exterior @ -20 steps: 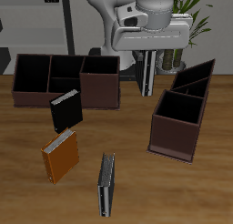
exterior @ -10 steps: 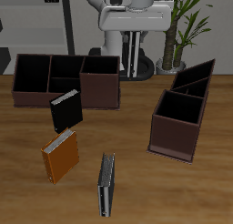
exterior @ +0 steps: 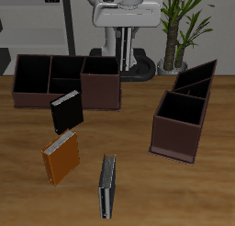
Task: Place the left striped book into the back desk caddy's left compartment
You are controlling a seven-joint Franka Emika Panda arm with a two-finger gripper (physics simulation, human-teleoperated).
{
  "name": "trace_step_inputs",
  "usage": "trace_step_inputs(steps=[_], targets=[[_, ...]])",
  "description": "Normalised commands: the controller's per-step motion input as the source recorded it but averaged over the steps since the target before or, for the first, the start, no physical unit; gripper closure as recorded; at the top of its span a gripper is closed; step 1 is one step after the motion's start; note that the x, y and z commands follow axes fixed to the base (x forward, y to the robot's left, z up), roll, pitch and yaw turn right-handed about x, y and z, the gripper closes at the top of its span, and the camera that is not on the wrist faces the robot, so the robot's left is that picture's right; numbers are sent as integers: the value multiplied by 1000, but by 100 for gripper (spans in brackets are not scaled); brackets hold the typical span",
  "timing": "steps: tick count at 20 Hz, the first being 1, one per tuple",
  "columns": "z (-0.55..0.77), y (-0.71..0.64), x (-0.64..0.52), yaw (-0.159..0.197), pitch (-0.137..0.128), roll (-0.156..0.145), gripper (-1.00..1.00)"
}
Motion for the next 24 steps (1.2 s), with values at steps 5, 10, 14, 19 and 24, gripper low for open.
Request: trace_step_inputs(steps=[5, 10, 14, 19, 24], targets=[[36, -224, -611, 4, 1, -5, 100], [71, -294, -330, -45, 12, -12, 100], [94, -580, -429, -112, 47, 44, 100], [188, -591, -412, -35, -2, -12, 100], [193, -553, -171, -51, -18, -87, 100]])
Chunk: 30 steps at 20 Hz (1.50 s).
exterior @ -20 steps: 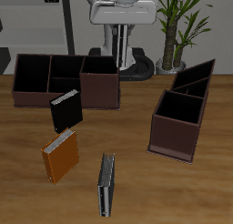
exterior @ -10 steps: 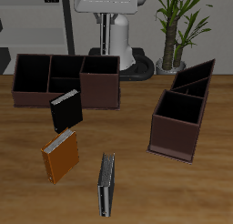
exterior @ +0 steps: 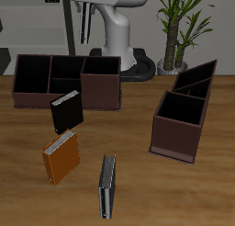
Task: Place the left striped book into the back desk caddy's left compartment
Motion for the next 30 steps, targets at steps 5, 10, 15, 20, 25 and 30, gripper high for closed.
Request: trace_step_inputs(steps=[5, 10, 15, 20, 25, 30], targets=[[96, -588, 46, 13, 39, -61, 100], [137, -377, 43, -3, 1, -65, 100], [9, -271, 124, 34, 21, -22, 100], [-125, -169, 193, 69, 70, 34, 100], [77, -316, 30, 38, 5, 42, 100], [-66, -366, 123, -49, 23, -31, 100]])
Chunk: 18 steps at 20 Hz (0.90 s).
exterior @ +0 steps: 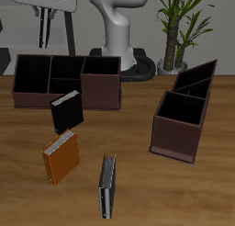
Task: Place the left striped book into the back desk caddy's left compartment
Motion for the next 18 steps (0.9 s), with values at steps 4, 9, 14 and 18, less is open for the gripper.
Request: trace_step_inputs(steps=[4, 9, 14, 18], targets=[[-71, -144, 67, -28, -12, -4, 100], [-94, -108, 113, -35, -7, -37, 100], [-254, 29, 105, -22, -2, 0, 100], [-267, -2, 30, -2, 21, -11, 100]])
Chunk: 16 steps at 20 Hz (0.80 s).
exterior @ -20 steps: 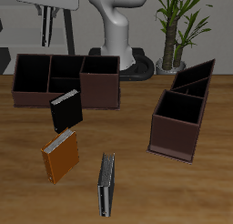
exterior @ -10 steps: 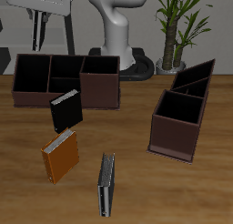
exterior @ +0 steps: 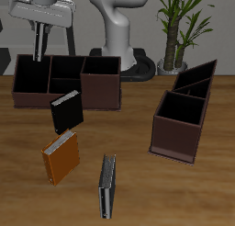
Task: Place the left striped book into the back desk caddy's left compartment
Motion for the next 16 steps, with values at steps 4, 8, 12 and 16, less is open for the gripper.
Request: trace_step_inputs(steps=[4, 8, 12, 16], targets=[[-219, 11, -71, -14, 14, 6, 100], [-213, -44, -110, 10, 23, -28, 100], [-161, -90, -102, 1, 9, -31, 100], [-97, -169, -90, -35, -3, -42, 100]])
